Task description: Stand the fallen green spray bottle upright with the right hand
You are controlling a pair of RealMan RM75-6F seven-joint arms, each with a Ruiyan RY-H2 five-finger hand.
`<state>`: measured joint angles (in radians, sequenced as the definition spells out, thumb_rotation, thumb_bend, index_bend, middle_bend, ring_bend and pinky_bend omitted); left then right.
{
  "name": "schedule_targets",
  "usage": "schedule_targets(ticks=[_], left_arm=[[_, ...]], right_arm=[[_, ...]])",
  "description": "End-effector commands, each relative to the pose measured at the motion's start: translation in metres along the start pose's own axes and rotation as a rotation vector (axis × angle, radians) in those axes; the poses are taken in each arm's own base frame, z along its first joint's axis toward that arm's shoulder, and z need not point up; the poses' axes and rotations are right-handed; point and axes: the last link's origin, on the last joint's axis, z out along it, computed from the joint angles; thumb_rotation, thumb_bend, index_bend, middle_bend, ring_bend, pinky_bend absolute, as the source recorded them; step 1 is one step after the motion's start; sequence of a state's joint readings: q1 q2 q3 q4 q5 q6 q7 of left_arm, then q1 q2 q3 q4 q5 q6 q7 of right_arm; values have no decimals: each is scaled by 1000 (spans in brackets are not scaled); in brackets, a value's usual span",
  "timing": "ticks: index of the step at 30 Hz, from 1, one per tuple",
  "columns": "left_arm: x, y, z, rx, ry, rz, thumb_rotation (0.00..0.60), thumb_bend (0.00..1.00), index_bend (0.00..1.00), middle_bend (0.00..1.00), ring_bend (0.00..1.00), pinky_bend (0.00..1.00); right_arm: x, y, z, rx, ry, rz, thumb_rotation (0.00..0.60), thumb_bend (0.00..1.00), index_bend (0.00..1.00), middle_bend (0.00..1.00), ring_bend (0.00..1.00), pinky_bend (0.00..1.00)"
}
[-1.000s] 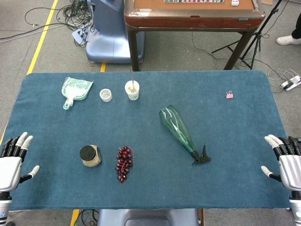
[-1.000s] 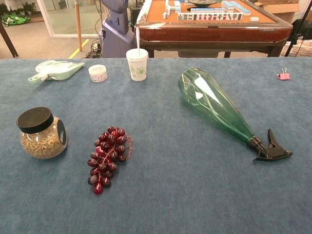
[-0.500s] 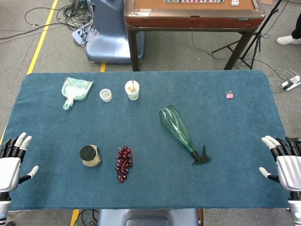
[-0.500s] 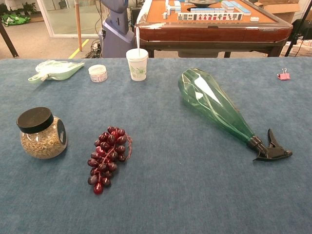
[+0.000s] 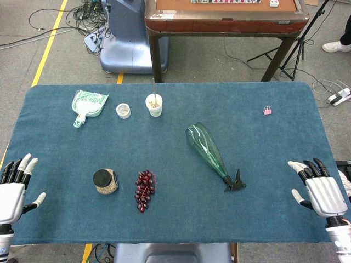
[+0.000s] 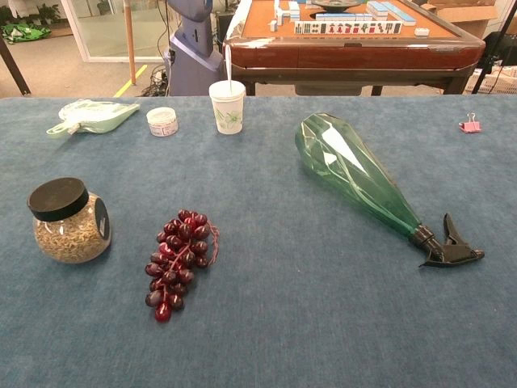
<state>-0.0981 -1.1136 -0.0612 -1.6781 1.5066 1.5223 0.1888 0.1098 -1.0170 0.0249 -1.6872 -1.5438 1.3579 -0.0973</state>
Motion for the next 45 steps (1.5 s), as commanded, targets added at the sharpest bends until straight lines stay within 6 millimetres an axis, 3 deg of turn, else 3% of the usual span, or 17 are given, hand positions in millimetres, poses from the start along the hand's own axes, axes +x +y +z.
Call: schedule_targets(ticks=[1,25,35,45], left_arm=[[0,0,0,-2,-3,2,600,242,0,0,0,0],[2,-6,-6,9,-24,12,600,243,0,0,0,0],[2,-9,-8,15,-28,9,600,242,0,0,0,0],[1,-14,-9,20,-25,4,600,242,0,0,0,0]], right_arm=[[-3,-9,12,40,-54,-8,600,380,193,254,117,93],[-44,-88,115,270,-304,19,600,327,188,227,117,94],[-60,-127,122,379,-359,5,600,327,186,227,117,94],[-62,-173,122,505,-356,28,600,329,180,215,117,94]])
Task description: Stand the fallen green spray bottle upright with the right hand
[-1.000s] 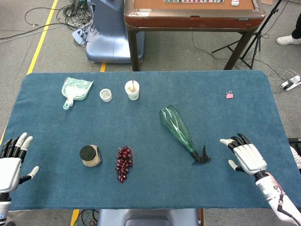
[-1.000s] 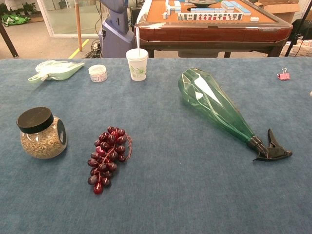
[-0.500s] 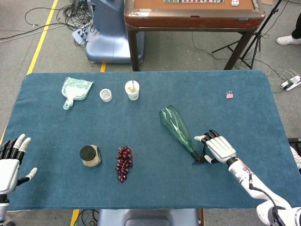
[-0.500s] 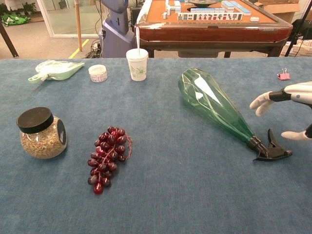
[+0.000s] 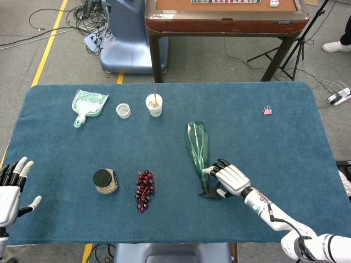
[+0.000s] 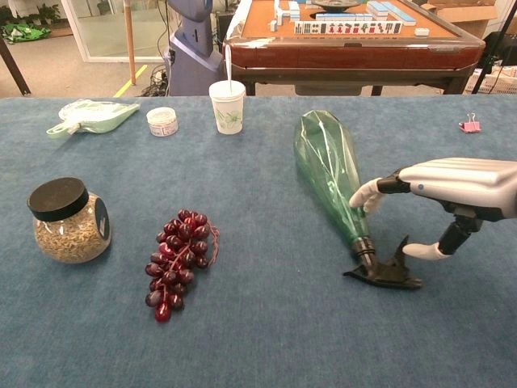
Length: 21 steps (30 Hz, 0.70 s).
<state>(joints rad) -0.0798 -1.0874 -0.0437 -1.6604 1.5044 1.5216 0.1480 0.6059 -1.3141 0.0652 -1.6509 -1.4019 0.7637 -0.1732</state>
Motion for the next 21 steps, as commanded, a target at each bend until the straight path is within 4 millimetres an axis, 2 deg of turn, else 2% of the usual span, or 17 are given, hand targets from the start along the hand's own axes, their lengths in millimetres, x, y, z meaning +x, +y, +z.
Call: schedule_targets(ticks=[1,6,8,14,21], left_arm=[[-1,-2,0,4,-1,0,600,242,0,0,0,0],[-1,-3,-1,7,-4,-2,600,242,0,0,0,0],[-1,-6,-2,13,-1,-5,600,242,0,0,0,0],[-1,-10,-6,25,3,-11,600,243,0,0,0,0],[1,-11,-9,32,12,-14,600,242,0,0,0,0]], right_arm=[[2,-12,6,36,8,-1,600,329,179,214,117,94],[9,-28,13,83,18,-5,600,329,179,208,117,94],[19,-38,16,123,40,-29,600,316,179,208,117,94],[40,-40,27,144,70,-175,600,193,179,208,117,93],[54,-39,53,149,110,-378,600,142,179,209,116,93]])
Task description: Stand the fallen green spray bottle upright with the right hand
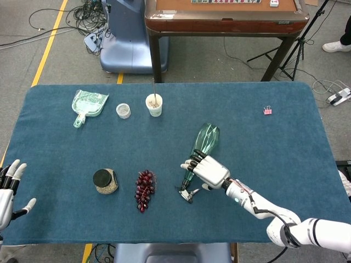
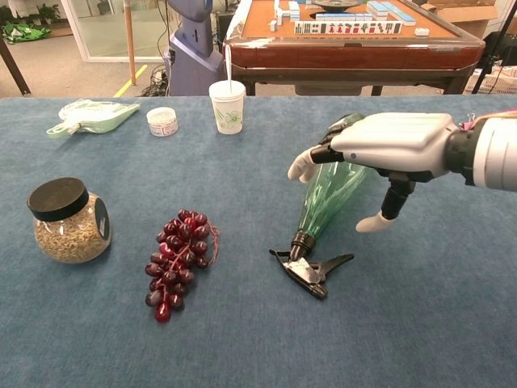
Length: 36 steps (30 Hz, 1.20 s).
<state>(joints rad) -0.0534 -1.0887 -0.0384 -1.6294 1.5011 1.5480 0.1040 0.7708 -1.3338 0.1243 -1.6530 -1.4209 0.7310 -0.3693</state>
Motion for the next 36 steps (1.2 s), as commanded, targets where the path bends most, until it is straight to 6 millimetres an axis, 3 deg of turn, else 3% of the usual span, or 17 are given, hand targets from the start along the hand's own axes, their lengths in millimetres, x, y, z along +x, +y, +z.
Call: schedule_targets(ticks=[1,11,23,30,36], left_arm=[[1,0,-1,2,4,-1,600,243,0,0,0,0],[2,-4,-6,21,2,-7,600,242,0,0,0,0],[1,-5,-7,21,-3,-15,600,242,0,0,0,0],[1,-7,-8,26,-1,-16,600,242,0,0,0,0],[2,-9,-9,29,1,-17,600,242,0,0,0,0]], right_arm=[[5,2,17,8,23,-107,600,136,179,209,116,94],[-7,-3,47,52,2,-281,600,129,218,216,116,94],[-20,-3,57,72,-45,-388,600,151,372,285,116,93],[-21,1,63,56,-41,-416,600,163,414,308,116,94],[-16,1,67,31,5,-394,600,187,554,424,178,96]])
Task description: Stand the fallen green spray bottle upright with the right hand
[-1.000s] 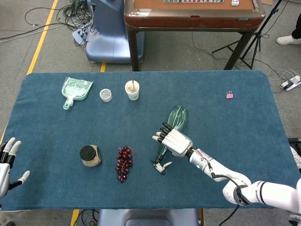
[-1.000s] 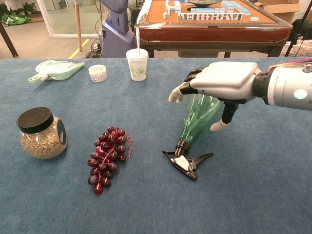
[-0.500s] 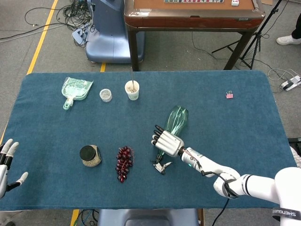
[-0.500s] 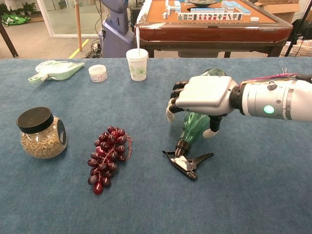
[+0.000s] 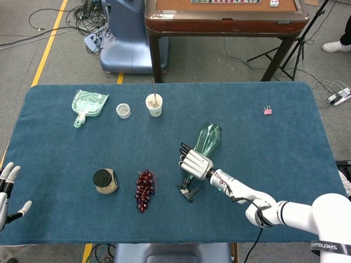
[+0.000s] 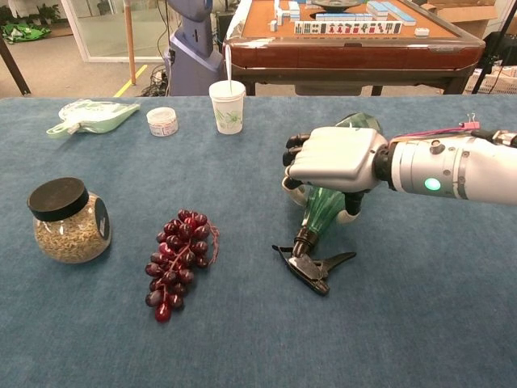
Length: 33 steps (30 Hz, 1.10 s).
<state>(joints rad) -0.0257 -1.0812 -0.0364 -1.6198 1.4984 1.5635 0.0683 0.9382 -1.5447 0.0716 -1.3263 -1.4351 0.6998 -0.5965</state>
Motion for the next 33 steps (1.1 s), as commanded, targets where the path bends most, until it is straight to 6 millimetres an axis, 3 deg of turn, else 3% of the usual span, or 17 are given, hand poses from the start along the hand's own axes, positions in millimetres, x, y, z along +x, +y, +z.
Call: schedule_targets(ticks=[1,7,18,24,33], left_arm=[[0,-1,0,1,0,1,600,242,0,0,0,0],[2,0,0,-2,4,2,600,242,0,0,0,0],[3,3,1,-18,5,1,600,242,0,0,0,0],[3,5,1,-24,6,0,600,242,0,0,0,0],[3,5,-1,-22,1,-1,600,242,0,0,0,0]], right_arm=[[4,2,0,-20,31,31,600,195,580,448,200,103],[22,12,-11,-72,137,185,600,200,632,498,259,142],[51,48,-52,-177,330,757,600,200,634,499,266,148],[43,61,-67,-220,358,1041,600,200,634,499,265,148],[11,76,-78,-275,406,1485,600,200,634,495,266,148]])
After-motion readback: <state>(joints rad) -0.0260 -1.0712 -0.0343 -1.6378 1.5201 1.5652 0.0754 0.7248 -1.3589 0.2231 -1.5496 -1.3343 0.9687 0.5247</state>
